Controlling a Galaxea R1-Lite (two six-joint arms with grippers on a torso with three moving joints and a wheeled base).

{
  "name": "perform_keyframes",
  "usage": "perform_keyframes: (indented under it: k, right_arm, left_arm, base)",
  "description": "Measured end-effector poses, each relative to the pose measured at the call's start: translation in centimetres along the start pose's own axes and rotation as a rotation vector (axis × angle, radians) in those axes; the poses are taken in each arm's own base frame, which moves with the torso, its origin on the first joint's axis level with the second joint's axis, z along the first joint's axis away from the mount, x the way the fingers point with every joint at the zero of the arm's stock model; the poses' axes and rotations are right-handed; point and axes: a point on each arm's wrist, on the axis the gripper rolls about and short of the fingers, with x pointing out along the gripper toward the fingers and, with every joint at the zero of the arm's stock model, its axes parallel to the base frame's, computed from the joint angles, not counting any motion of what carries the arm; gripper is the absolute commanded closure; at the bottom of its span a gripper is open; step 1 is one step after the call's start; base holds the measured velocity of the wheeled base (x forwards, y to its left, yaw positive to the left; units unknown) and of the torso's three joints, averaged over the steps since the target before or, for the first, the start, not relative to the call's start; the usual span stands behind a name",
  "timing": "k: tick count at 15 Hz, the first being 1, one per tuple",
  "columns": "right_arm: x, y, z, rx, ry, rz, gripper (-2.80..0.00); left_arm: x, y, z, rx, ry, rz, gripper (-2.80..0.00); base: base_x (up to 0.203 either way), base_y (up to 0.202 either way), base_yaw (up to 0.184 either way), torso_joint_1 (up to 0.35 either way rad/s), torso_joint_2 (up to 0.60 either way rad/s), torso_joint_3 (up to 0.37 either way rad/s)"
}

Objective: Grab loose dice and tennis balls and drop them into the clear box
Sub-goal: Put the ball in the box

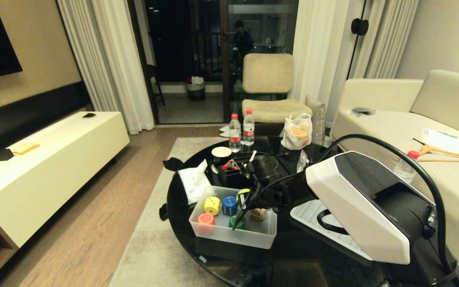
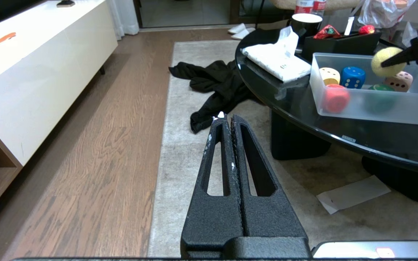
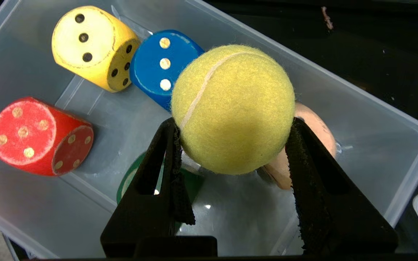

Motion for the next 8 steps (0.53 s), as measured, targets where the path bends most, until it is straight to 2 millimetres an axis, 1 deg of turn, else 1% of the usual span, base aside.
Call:
perform_keyframes:
  k: [3,8]
  right_arm:
    - [0.9,0.1,-0.1,-0.004,-0.054,0.004,0.0]
    - [1.7,0.3,-1.1,-0.008,-0.028,0.006,0.0]
  left_arm:
    - [0.0,0.0,0.0,0.0,0.0,-0.001,0.0]
    - [0.0,0.0,0.0,0.001,0.0,0.0,0.0]
  base:
    - [0.0,0.0,0.0,0.0,0.0,0.0]
    - [0.0,0.0,0.0,0.0,0.0,0.0]
